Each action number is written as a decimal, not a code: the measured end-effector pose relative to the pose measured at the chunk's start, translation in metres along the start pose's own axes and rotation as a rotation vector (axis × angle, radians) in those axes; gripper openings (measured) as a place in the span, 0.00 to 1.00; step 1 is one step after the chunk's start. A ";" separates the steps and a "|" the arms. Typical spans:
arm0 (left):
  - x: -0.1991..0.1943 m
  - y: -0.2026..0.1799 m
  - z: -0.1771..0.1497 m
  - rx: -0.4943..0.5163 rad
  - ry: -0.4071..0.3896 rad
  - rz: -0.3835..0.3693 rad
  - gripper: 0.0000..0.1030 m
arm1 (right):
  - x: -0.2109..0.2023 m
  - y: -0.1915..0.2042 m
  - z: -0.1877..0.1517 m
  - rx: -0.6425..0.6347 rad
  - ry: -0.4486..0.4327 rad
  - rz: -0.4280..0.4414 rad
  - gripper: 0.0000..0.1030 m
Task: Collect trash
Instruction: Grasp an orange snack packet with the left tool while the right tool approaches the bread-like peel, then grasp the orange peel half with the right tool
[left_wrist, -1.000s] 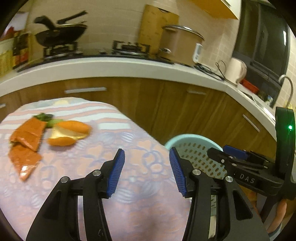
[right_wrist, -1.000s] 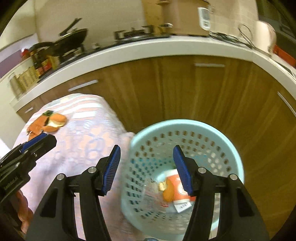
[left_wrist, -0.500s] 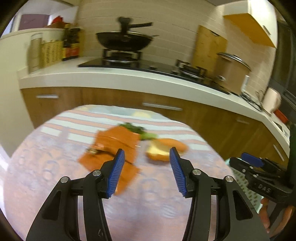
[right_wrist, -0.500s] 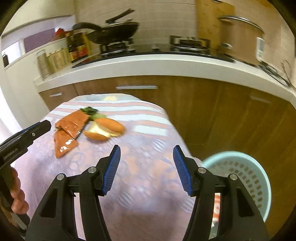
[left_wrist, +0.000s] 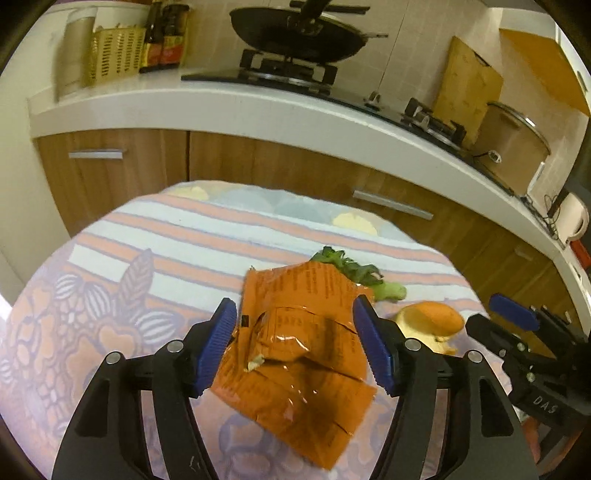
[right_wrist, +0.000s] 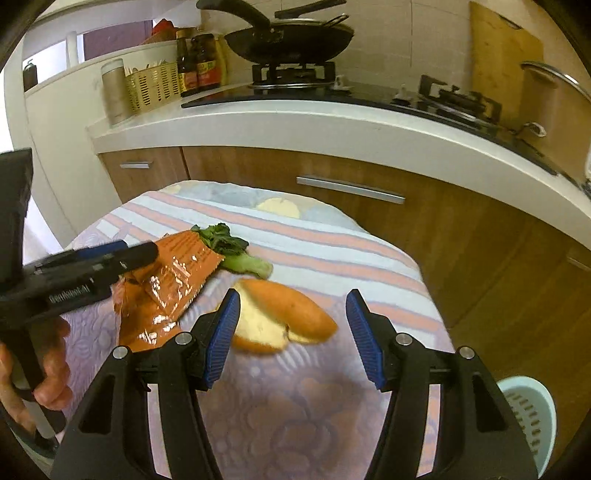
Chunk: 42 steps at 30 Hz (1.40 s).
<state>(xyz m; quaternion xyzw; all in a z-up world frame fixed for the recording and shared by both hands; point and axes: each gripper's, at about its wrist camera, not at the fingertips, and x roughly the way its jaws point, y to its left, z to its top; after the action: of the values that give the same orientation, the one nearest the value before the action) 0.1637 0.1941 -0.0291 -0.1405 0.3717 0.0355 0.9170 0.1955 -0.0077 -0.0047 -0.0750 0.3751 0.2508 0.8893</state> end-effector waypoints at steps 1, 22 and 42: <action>0.006 0.000 -0.001 0.004 0.011 0.001 0.62 | 0.005 -0.001 0.002 0.001 0.003 0.004 0.56; -0.014 0.001 -0.010 -0.023 -0.064 -0.117 0.20 | 0.037 0.024 -0.011 -0.151 0.066 0.050 0.86; -0.020 0.004 -0.014 -0.083 -0.043 -0.050 0.20 | 0.031 0.032 -0.014 -0.179 -0.002 -0.055 0.32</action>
<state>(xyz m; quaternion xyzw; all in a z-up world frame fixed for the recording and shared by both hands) 0.1390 0.1945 -0.0258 -0.1866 0.3465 0.0310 0.9188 0.1891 0.0274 -0.0353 -0.1642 0.3479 0.2591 0.8859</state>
